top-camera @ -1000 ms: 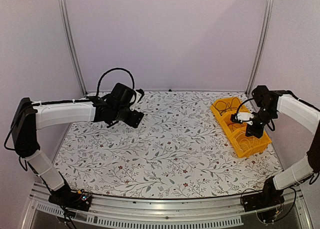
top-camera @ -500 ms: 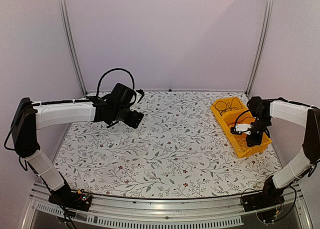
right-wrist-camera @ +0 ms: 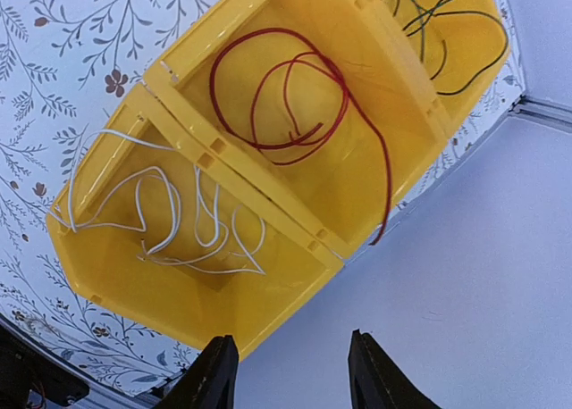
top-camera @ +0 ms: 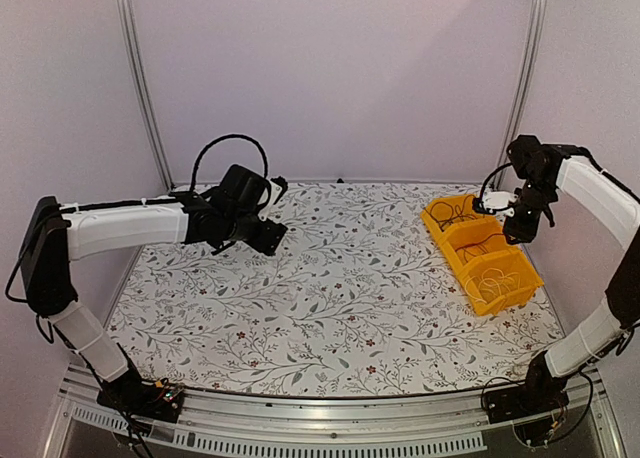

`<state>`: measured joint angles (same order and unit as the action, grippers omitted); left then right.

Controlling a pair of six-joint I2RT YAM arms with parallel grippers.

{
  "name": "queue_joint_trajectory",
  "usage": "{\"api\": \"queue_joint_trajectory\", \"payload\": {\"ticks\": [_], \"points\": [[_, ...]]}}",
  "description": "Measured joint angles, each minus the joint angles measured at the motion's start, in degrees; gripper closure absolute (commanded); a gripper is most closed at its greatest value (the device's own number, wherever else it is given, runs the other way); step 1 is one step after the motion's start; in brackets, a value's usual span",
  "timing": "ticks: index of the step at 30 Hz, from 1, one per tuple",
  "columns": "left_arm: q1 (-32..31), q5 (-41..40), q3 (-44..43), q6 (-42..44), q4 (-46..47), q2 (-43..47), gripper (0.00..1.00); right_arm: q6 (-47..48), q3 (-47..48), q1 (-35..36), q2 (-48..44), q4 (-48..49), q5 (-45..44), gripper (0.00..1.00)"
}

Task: Untangle the cables

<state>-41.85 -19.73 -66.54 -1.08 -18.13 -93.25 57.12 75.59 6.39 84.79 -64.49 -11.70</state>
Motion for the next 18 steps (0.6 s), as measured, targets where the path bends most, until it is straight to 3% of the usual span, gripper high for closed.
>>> {"api": "queue_joint_trajectory", "payload": {"ticks": [6,9,14,18], "points": [[1.11,1.14,-0.04,-2.12,-0.9,0.72,0.21,0.2,11.43,2.8,0.02,-1.53,2.6,0.53],[2.89,1.75,-0.02,-4.2,-1.27,2.73,0.27,-1.07,11.63,5.77,0.55,0.72,9.11,0.63],[4.11,4.5,0.35,-8.61,-1.77,8.09,0.3,-7.37,11.08,11.85,4.57,8.2,22.18,0.61],[4.26,7.39,4.13,-13.03,-1.95,10.78,0.34,-11.82,11.06,20.79,9.86,13.7,29.46,0.61]]}}
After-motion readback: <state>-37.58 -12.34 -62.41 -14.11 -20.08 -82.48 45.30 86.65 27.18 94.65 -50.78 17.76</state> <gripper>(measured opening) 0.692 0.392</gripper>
